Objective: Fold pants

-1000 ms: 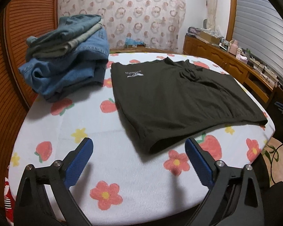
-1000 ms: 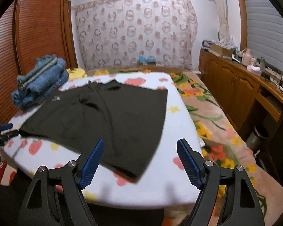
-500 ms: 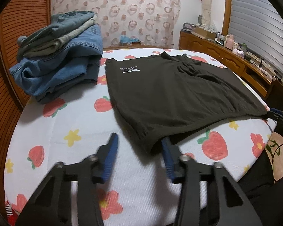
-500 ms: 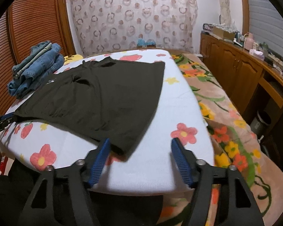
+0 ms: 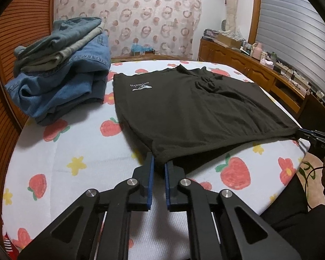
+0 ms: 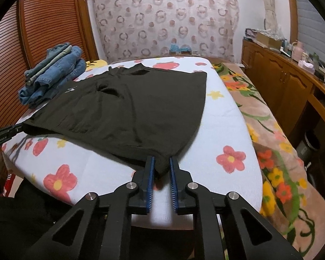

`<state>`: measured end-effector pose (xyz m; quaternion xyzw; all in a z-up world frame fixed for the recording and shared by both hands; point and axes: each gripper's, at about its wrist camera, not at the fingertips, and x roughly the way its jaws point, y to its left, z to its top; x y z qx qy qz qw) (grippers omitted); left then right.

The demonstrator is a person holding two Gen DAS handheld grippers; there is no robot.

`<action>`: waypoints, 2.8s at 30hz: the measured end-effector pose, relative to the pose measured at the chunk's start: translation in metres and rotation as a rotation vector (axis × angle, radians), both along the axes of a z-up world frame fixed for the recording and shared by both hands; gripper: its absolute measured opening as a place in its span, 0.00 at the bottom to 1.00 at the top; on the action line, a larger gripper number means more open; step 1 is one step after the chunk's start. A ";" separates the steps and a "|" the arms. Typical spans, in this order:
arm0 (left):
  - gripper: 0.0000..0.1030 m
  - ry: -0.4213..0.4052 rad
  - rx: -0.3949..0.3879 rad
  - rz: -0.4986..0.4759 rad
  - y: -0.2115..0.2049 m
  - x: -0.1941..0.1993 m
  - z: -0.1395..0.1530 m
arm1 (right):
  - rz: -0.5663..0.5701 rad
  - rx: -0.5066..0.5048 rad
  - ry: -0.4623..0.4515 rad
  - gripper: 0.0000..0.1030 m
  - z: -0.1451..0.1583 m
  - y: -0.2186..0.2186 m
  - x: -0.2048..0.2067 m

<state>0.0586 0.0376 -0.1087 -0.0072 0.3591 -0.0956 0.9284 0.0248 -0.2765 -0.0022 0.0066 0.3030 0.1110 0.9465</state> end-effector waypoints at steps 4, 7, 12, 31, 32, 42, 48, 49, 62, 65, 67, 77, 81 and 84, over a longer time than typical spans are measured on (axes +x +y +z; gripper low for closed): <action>0.08 -0.014 -0.006 -0.003 0.001 -0.005 0.007 | 0.003 0.010 0.006 0.12 0.004 -0.011 0.010; 0.08 -0.024 -0.022 -0.013 0.001 -0.011 0.011 | 0.019 -0.025 -0.010 0.11 0.011 -0.009 0.008; 0.08 -0.028 -0.033 -0.018 -0.001 -0.016 0.015 | 0.013 -0.023 -0.021 0.08 0.022 -0.020 -0.003; 0.08 -0.016 -0.017 -0.048 -0.007 -0.022 0.024 | 0.025 -0.025 0.030 0.31 0.015 -0.010 0.000; 0.08 -0.012 -0.018 -0.048 -0.007 -0.022 0.023 | 0.026 -0.029 0.038 0.32 0.012 -0.009 0.001; 0.08 0.032 -0.008 -0.047 -0.008 -0.017 0.007 | 0.022 -0.024 0.094 0.32 0.008 -0.008 0.015; 0.08 0.037 -0.013 -0.045 -0.004 -0.019 0.005 | 0.040 -0.029 0.104 0.16 0.008 -0.005 0.019; 0.08 0.038 -0.012 -0.045 -0.005 -0.019 0.005 | 0.040 -0.035 0.100 0.11 0.008 -0.006 0.019; 0.08 0.025 -0.002 -0.087 -0.021 -0.027 0.013 | 0.031 0.026 -0.004 0.04 0.034 -0.028 -0.005; 0.09 0.024 -0.017 -0.073 -0.016 -0.026 0.016 | 0.049 0.037 -0.016 0.04 0.033 -0.019 -0.001; 0.15 0.022 -0.023 -0.064 -0.013 -0.026 0.020 | 0.069 0.035 -0.023 0.04 0.035 -0.013 0.004; 0.54 -0.022 -0.024 -0.044 0.003 -0.033 0.040 | 0.183 0.026 -0.081 0.04 0.043 0.025 0.021; 0.58 -0.032 -0.005 -0.011 0.009 -0.032 0.039 | 0.231 0.035 -0.090 0.04 0.043 0.032 0.028; 0.58 -0.028 0.007 0.012 0.012 -0.027 0.036 | 0.279 0.028 -0.099 0.04 0.045 0.046 0.034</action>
